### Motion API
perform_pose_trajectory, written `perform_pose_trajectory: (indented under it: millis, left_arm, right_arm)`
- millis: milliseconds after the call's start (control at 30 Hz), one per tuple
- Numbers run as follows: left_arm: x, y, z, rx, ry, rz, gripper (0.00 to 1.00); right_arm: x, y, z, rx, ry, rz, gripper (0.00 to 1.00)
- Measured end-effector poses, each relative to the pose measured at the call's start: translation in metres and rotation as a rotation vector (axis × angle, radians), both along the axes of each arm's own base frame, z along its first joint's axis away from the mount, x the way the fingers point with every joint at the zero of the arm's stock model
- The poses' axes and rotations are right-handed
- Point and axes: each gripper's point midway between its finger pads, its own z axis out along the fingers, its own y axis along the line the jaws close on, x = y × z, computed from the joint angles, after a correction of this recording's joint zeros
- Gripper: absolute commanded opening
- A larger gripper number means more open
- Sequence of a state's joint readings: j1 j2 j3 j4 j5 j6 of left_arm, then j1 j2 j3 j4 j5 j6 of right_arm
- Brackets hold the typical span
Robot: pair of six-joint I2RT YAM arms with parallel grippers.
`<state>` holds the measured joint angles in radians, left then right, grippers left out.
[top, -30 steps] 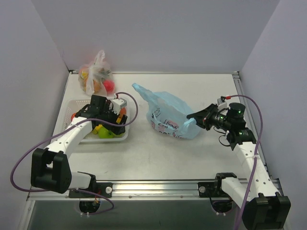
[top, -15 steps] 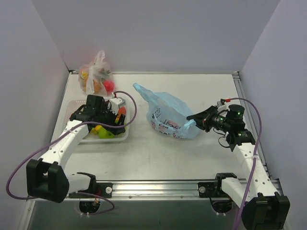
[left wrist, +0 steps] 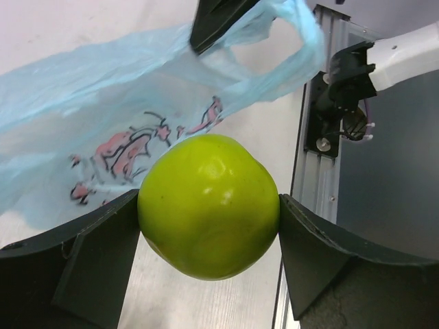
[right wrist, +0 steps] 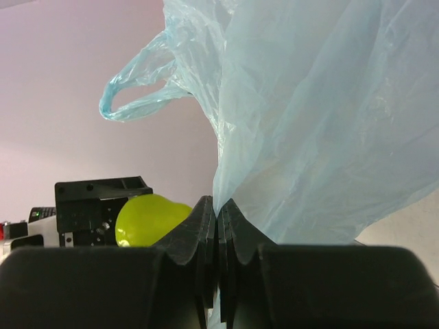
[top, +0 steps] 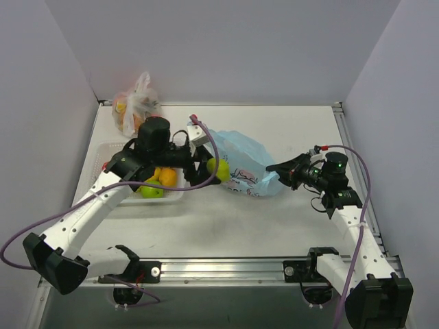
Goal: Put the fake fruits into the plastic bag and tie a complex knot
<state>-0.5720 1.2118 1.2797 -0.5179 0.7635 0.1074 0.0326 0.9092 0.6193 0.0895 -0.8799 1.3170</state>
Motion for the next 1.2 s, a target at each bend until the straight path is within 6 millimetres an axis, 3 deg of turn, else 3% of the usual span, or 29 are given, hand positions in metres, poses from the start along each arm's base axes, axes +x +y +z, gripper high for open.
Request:
perform_pose_trajectory:
  millis: [133,233,400,467,733,967,1100,1200]
  left_arm:
    - [0.004,-0.041,-0.006,0.004,-0.013,-0.032,0.50]
    - [0.034,-0.063,-0.018,0.026,-0.017,0.024,0.54]
    - [0.079,-0.078,-0.064,0.123,0.001,0.124,0.84]
    - [0.086,-0.078,-0.082,0.169,0.011,0.137,0.94]
    - [0.089,-0.053,-0.116,0.344,-0.020,0.154,0.97]
    - [0.097,0.000,-0.141,0.500,0.006,0.160,0.97]
    - [0.107,0.029,-0.147,0.539,0.031,0.181,0.97]
    - [0.104,0.034,-0.143,0.539,0.039,0.153,0.97]
  right_arm:
    - [0.001,0.000,0.002,0.010,0.002,-0.003,0.00]
    - [0.001,0.000,0.003,0.013,0.001,-0.004,0.00]
    - [0.000,0.001,0.004,0.018,0.002,0.001,0.00]
    - [0.000,0.001,0.005,0.022,0.004,0.002,0.00]
    - [0.005,-0.004,0.013,0.044,-0.002,-0.023,0.00]
    - [0.012,-0.018,0.016,0.039,-0.011,-0.067,0.00]
    - [0.012,-0.020,0.012,0.026,-0.008,-0.069,0.00]
    - [0.009,-0.019,0.008,0.014,-0.006,-0.061,0.00]
